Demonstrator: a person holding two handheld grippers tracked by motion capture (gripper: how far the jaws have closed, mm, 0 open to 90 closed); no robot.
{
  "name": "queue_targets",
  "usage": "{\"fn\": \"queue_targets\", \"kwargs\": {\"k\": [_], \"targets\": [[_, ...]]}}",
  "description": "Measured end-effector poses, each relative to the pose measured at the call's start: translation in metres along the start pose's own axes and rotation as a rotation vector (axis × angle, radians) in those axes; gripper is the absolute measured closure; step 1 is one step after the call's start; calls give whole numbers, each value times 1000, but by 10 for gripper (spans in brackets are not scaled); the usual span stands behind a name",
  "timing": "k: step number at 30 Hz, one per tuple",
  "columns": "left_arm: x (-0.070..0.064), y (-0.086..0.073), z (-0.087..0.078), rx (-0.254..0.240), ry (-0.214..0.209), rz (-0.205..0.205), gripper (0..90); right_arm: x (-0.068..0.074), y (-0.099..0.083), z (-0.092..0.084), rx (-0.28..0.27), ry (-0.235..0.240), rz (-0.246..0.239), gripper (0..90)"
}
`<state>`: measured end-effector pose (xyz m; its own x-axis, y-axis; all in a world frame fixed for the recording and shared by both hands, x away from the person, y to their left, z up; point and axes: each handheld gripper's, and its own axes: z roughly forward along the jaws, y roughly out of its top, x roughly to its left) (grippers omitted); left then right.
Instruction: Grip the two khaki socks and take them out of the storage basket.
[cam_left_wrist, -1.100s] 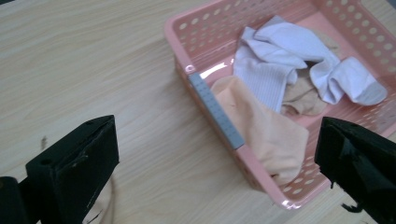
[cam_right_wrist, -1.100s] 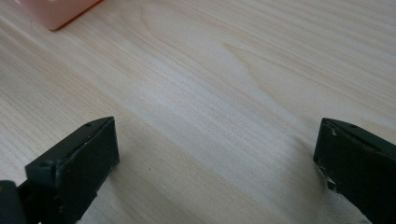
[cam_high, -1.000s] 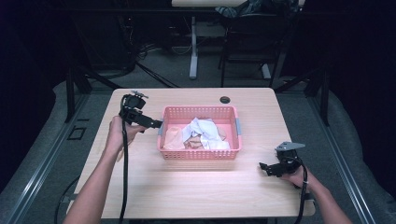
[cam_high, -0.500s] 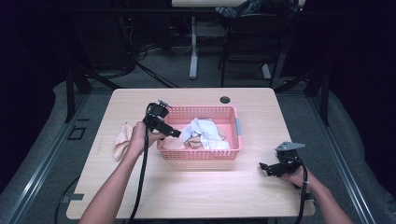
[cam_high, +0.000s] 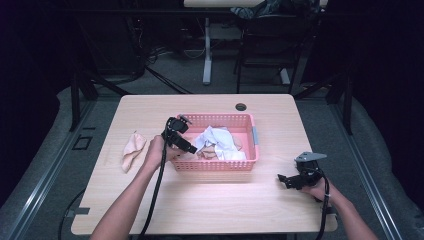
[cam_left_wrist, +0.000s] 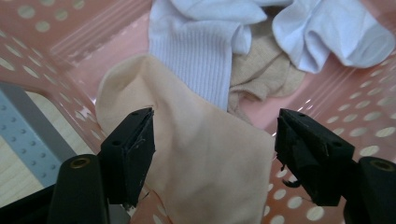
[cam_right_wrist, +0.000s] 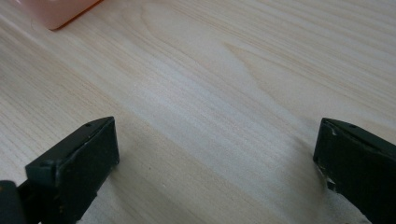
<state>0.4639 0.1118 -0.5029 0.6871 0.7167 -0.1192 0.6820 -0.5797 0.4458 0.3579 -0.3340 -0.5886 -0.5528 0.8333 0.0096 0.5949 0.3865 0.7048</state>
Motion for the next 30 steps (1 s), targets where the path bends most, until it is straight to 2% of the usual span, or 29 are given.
{"fn": "queue_targets", "kwargs": {"k": [3, 5, 8, 10, 14, 19, 23, 25, 28, 30], "targets": [[1, 0, 6, 20, 4, -15, 363, 0, 0, 0, 0, 0, 0, 0], [3, 0, 8, 32, 9, -11, 416, 0, 0, 0, 0, 0, 0, 0], [3, 1, 9, 43, 26, -2, 443, 0, 0, 0, 0, 0, 0, 0], [2, 1, 10, 44, 33, 4, 510, 0, 0, 0, 0, 0, 0, 0], [-1, 1, 12, 58, 15, 18, 547, 0, 0, 0, 1, 0, 0, 0], [-4, 2, 18, 89, 52, 17, 579, 0, 0, 0, 0, 0, 0, 0], [-5, 4, 18, 90, 86, 13, 591, 0, 0, 0, 0, 0, 0, 0], [-5, 4, 18, 99, 89, 14, 606, 0, 0, 0, 1, -1, 0, 0], [-7, 4, 21, 120, 110, 25, 665, 0, 0, 0, 1, 0, 0, 0], [-8, 4, 20, 131, 107, 34, 718, 0, 0, 0, 5, -2, -3, 0]]}}
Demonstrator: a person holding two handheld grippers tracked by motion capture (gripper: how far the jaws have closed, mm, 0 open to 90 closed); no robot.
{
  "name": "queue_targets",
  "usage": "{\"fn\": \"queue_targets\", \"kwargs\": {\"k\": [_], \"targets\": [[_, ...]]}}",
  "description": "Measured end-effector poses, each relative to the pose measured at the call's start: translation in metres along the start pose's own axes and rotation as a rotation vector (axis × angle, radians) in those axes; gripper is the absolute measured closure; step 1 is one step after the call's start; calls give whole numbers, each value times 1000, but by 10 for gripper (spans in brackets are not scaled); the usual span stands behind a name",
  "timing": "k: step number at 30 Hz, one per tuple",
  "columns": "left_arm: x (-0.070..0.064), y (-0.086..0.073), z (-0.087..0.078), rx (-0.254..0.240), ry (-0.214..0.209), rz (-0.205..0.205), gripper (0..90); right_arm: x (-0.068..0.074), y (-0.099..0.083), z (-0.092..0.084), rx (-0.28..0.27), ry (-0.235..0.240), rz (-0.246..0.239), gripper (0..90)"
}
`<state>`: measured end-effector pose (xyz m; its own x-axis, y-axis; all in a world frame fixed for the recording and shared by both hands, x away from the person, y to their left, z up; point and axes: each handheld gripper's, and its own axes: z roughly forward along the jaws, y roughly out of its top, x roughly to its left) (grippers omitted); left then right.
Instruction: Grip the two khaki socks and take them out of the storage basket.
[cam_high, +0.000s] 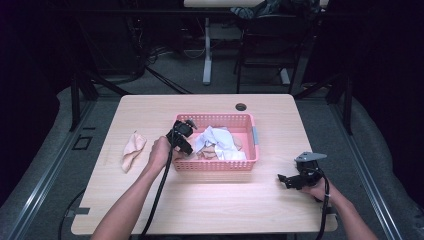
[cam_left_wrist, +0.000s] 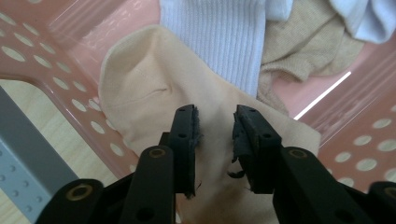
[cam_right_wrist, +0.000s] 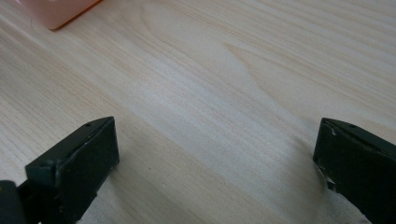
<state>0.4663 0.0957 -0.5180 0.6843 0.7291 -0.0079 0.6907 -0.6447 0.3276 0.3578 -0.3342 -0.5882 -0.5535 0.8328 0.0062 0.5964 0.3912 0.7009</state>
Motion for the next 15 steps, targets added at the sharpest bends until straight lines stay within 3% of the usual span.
{"fn": "queue_targets", "kwargs": {"k": [5, 9, 15], "targets": [[-2, -1, 1, 2, 22, 4, 849, 0, 0, 0, 0, 1, 0, 0], [-3, -1, 1, 1, 23, 11, 875, 0, 0, 0, 1, 1, 0, 0], [0, -5, -17, -75, 2, 5, 880, 0, 0, 0, -1, -3, 4, 0]]}}
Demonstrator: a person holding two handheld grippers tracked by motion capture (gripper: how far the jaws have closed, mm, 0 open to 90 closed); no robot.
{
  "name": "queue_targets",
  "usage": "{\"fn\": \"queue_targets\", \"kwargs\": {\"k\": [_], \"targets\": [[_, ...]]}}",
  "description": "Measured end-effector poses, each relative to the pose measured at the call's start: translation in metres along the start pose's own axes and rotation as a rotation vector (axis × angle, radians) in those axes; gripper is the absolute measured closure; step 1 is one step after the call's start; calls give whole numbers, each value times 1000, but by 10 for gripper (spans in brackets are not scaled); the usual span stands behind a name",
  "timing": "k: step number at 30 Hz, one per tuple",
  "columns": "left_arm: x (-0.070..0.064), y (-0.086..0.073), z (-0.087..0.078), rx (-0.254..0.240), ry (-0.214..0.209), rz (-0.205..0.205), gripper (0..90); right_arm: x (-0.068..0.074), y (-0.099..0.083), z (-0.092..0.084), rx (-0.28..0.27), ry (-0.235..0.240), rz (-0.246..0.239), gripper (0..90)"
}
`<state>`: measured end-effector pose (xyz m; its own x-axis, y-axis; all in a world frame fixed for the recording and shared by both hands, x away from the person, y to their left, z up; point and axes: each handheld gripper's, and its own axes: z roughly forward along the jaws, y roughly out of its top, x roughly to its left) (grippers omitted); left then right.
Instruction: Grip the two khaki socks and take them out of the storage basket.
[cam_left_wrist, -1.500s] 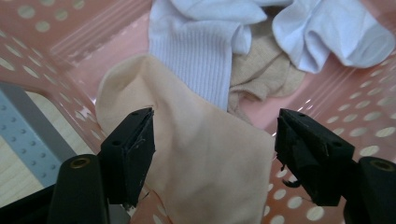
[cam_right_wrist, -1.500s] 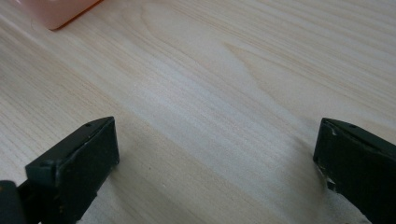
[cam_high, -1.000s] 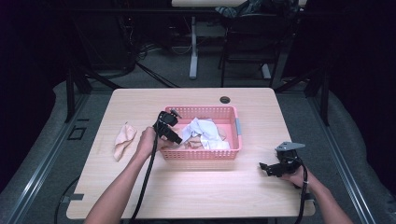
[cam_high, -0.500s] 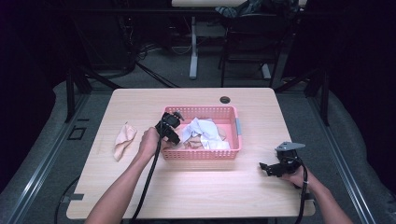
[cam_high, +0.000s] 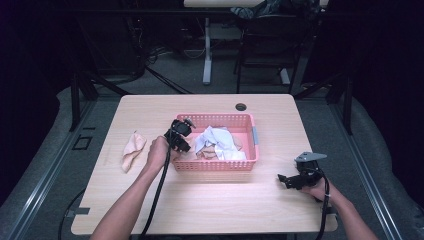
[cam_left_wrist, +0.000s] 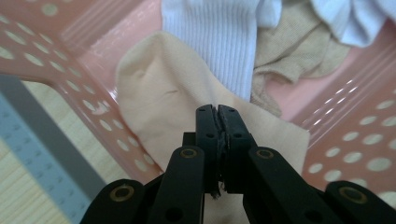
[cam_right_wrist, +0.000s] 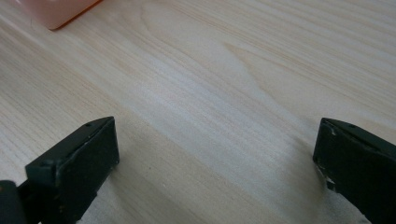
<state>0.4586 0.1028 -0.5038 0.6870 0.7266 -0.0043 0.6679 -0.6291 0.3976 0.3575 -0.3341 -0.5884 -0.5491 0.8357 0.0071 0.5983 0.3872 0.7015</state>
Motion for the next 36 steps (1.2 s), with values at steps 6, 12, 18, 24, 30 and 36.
{"fn": "queue_targets", "kwargs": {"k": [6, 12, 18, 24, 30, 36], "targets": [[3, 1, -31, -94, -9, 11, 882, 0, 0, 0, -1, 0, -2, 0], [2, 4, -58, -168, -7, 27, 885, 0, 0, 0, 0, -1, 0, 0], [10, 10, -71, -196, -15, 20, 885, 0, 0, 0, -1, 0, -2, 0], [15, 19, -90, -230, -31, 21, 885, 0, 0, 0, -4, 4, -2, 0], [16, 25, -107, -250, -29, 23, 886, 0, 0, 0, -2, 2, -1, 0], [19, 26, -119, -272, -32, 28, 886, -1, 0, 1, -4, 4, -3, 0]]}}
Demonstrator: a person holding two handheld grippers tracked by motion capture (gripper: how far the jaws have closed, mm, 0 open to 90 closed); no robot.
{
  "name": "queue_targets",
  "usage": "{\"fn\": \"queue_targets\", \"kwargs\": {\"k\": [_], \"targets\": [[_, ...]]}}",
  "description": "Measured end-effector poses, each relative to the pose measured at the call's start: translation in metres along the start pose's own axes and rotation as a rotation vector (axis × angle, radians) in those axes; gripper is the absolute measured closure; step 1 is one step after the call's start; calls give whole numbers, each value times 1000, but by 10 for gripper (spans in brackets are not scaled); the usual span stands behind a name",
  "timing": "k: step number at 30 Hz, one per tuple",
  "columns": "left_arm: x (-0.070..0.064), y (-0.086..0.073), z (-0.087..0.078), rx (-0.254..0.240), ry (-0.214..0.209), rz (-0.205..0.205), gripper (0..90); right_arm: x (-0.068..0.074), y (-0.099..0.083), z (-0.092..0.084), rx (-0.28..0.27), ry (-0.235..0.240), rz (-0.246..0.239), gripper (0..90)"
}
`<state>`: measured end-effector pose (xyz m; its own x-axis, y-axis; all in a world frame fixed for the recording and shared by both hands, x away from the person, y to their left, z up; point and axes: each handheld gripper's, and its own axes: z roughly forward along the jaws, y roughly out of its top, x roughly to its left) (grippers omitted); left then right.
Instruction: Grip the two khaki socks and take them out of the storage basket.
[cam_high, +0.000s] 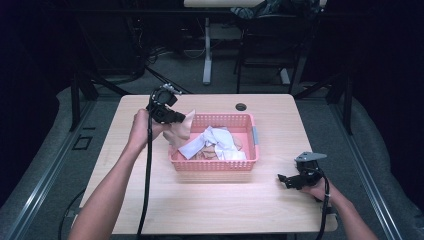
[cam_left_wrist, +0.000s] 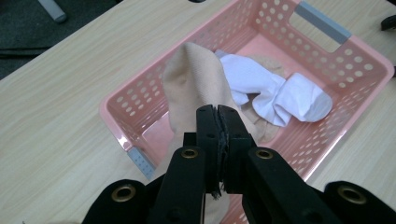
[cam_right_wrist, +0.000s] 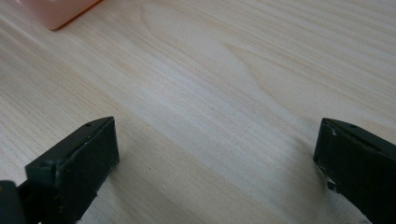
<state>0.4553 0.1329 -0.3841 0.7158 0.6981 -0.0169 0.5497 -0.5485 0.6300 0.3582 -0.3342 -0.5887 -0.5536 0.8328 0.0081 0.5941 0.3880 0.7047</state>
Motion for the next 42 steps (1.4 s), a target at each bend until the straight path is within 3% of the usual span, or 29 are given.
{"fn": "queue_targets", "kwargs": {"k": [4, 17, 27, 33, 37, 42], "targets": [[5, -1, -7, -12, 4, -7, 885, 0, 0, 0, 0, 0, 1, 0], [29, -15, -53, -53, 67, -58, 885, 0, 0, 0, 0, 0, 0, 0], [58, -45, -74, -60, 105, -140, 885, 0, 0, 0, 0, 0, 1, 0], [77, -74, -72, -10, 142, -209, 885, 0, 0, 0, 0, -1, 1, 0], [90, -94, -65, 5, 137, -267, 885, 0, 0, 0, 1, -1, 1, 0], [98, -110, -53, 34, 135, -302, 885, 0, 0, 0, 1, -2, 1, 0]]}}
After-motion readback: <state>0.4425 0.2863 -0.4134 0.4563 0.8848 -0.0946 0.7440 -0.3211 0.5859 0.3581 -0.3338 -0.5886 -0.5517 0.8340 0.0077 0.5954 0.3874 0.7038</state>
